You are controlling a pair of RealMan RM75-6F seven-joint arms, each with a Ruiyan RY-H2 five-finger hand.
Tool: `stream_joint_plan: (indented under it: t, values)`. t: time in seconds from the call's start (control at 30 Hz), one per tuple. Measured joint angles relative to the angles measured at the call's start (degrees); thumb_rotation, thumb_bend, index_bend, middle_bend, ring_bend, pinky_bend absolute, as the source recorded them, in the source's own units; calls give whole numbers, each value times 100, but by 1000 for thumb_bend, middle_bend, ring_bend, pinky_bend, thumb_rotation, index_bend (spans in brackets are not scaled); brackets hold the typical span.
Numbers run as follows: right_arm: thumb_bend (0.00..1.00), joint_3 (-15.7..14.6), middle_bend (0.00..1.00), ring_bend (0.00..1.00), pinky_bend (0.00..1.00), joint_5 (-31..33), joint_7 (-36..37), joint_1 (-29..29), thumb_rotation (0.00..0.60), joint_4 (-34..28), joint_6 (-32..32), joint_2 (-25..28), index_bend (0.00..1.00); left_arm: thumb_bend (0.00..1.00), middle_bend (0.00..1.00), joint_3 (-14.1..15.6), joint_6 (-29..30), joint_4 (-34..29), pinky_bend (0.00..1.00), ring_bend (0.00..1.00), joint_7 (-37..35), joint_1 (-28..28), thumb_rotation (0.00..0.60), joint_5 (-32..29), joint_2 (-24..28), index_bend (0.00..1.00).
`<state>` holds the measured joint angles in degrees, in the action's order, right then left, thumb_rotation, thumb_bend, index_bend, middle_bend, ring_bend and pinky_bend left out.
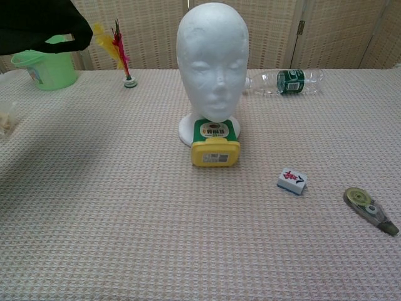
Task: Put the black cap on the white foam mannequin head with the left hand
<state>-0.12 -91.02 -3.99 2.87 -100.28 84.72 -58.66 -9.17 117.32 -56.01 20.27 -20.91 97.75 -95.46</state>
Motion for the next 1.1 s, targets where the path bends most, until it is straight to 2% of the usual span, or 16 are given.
stream_joint_plan:
  t: [0.27,0.57,1.1]
  values:
    - [212,41,0,0,0,68,18,-19,600,-5,42,26,0,510,659,-146,-470,-963,701,546,805,-401,600,395,584,649]
    - [214,79,0,0,0,187,10,-2,600,-17,-30,31,0,510,659,-453,-952,-1775,701,546,1251,-673,600,484,1058,648]
    - [222,151,0,0,0,300,137,2,600,-12,-25,110,0,510,660,-933,-1798,-2220,705,546,1495,-1206,600,140,1124,648]
